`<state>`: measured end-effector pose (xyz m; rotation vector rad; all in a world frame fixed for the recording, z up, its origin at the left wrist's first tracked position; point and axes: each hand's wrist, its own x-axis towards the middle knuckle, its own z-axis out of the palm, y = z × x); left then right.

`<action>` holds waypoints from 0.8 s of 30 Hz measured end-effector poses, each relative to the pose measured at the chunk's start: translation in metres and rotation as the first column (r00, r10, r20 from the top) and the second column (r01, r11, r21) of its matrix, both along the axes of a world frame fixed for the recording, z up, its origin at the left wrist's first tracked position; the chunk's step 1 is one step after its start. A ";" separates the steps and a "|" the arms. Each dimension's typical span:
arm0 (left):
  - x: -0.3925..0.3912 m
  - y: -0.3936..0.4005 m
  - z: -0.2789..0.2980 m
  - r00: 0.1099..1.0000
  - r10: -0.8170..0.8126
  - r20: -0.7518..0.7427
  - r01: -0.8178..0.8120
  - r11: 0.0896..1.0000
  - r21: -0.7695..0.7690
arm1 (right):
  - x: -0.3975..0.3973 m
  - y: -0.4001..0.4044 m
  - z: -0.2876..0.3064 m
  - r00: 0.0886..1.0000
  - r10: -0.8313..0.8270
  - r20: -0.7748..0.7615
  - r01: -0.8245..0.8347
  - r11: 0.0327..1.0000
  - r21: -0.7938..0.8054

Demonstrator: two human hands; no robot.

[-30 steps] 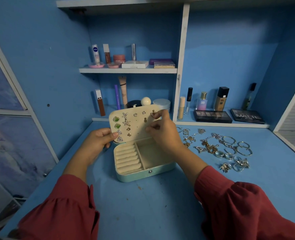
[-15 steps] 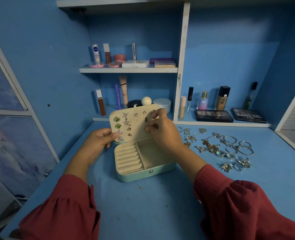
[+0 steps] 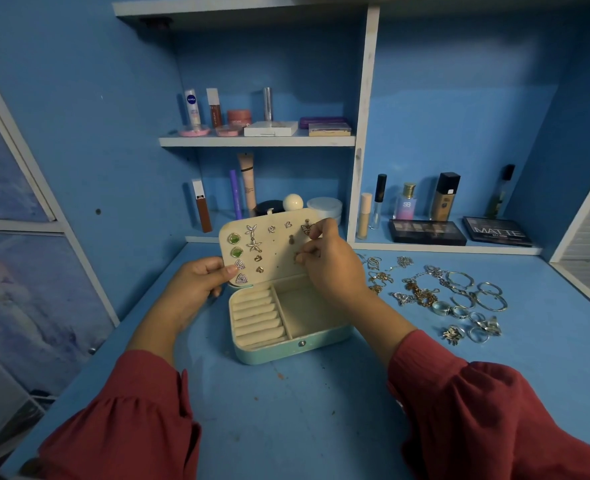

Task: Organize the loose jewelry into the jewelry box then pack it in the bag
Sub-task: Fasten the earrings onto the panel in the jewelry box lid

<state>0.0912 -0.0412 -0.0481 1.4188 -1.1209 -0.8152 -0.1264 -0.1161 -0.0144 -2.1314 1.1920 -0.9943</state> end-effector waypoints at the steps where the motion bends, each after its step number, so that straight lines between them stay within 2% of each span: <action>1: 0.000 0.000 0.000 1.000 0.001 -0.002 -0.001 1.000 -0.001 | 0.000 0.000 0.000 1.000 -0.001 -0.001 0.001 1.000 -0.002; 24: 0.000 0.000 -0.001 1.000 -0.005 -0.007 0.005 1.000 -0.006 | 0.002 0.000 0.000 1.000 0.026 -0.015 -0.025 1.000 0.006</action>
